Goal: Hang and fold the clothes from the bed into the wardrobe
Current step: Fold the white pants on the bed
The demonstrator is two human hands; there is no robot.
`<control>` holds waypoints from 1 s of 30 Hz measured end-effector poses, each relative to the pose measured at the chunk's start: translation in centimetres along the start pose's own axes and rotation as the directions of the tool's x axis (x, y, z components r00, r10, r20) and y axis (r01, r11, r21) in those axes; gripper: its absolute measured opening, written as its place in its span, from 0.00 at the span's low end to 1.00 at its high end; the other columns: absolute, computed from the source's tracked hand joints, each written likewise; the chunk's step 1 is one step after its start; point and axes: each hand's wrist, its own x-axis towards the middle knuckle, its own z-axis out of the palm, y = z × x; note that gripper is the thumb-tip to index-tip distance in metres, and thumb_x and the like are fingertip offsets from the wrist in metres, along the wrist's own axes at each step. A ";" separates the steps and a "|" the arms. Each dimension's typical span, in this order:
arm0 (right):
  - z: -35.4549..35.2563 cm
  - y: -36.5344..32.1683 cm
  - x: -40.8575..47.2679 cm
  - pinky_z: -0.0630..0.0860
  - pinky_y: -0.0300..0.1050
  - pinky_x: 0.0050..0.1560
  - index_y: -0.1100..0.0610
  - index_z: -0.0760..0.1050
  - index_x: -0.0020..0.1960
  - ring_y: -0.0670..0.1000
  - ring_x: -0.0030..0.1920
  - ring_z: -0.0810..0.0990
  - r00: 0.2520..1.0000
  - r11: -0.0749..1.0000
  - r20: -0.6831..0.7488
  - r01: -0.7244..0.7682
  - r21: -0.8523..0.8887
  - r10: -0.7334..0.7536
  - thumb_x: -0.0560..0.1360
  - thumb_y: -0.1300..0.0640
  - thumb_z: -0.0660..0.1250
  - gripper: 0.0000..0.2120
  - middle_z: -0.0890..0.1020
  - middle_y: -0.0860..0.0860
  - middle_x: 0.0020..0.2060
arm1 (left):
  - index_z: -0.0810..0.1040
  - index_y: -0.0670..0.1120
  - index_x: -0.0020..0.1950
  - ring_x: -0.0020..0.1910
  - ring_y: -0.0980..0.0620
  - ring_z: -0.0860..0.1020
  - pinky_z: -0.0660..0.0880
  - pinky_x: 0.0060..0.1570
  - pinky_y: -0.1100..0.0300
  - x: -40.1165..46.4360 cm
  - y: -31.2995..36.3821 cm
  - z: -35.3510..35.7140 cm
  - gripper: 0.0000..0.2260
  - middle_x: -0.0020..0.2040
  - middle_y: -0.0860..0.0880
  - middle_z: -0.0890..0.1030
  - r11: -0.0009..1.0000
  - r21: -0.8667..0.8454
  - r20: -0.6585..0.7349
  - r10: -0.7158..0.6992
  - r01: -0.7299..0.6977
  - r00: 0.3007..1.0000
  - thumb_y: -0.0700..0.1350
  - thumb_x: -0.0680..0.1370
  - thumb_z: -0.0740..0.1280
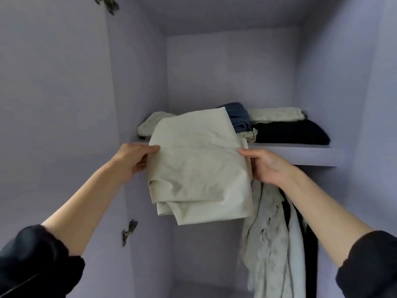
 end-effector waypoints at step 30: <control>5.7 -10.7 36.3 0.80 0.44 0.41 0.63 0.72 0.48 0.54 0.42 0.80 0.971 0.737 -0.170 0.008 -0.676 -0.166 0.75 0.61 0.69 0.08 0.78 0.58 0.43 | 0.73 0.41 0.42 0.32 0.48 0.72 0.74 0.35 0.56 40.3 7.3 1.2 0.06 0.37 0.42 0.75 0.680 0.731 -0.107 0.033 0.056 0.994 0.38 0.75 0.69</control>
